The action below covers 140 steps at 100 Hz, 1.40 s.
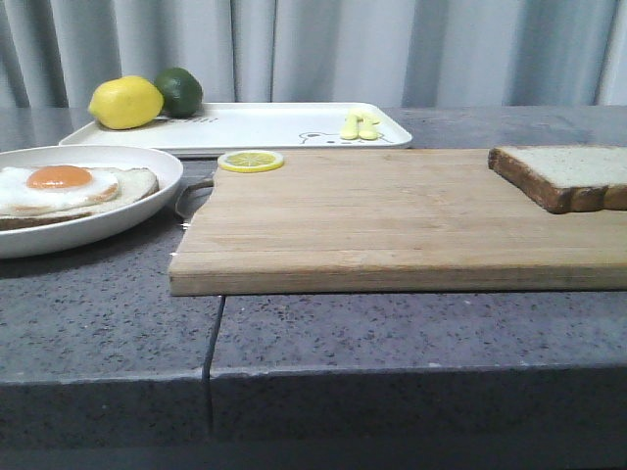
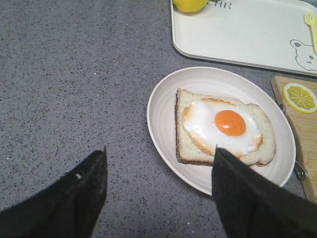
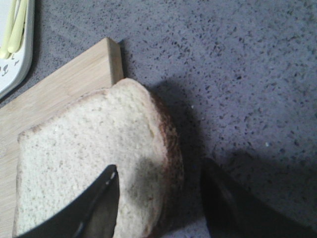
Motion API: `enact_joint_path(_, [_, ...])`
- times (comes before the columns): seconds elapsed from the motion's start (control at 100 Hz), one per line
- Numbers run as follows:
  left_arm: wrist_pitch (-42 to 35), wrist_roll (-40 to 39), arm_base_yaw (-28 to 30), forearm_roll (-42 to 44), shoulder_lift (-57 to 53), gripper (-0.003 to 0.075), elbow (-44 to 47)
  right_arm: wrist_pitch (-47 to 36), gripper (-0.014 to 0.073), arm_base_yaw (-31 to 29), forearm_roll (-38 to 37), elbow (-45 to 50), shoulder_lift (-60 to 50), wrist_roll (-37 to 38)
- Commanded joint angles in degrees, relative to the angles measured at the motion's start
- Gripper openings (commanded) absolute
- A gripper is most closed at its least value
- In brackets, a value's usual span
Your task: Place bread and move sandwich to tray
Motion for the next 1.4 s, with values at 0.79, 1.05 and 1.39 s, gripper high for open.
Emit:
enact_joint_path(0.79, [-3.6, 0.08, 0.07, -0.67, 0.46, 0.043, -2.04, 7.46, 0.0394, -0.48, 7.35, -1.93, 5.69, -4.22])
enact_joint_path(1.05, [-3.6, 0.08, 0.07, -0.67, 0.46, 0.043, -2.04, 9.55, 0.0393, -0.48, 8.46, -1.93, 5.69, -4.22])
enact_joint_path(1.39, [-3.6, 0.08, 0.07, -0.67, 0.46, 0.043, -2.04, 10.11, 0.0139, -0.48, 8.81, -1.93, 5.69, -4.22])
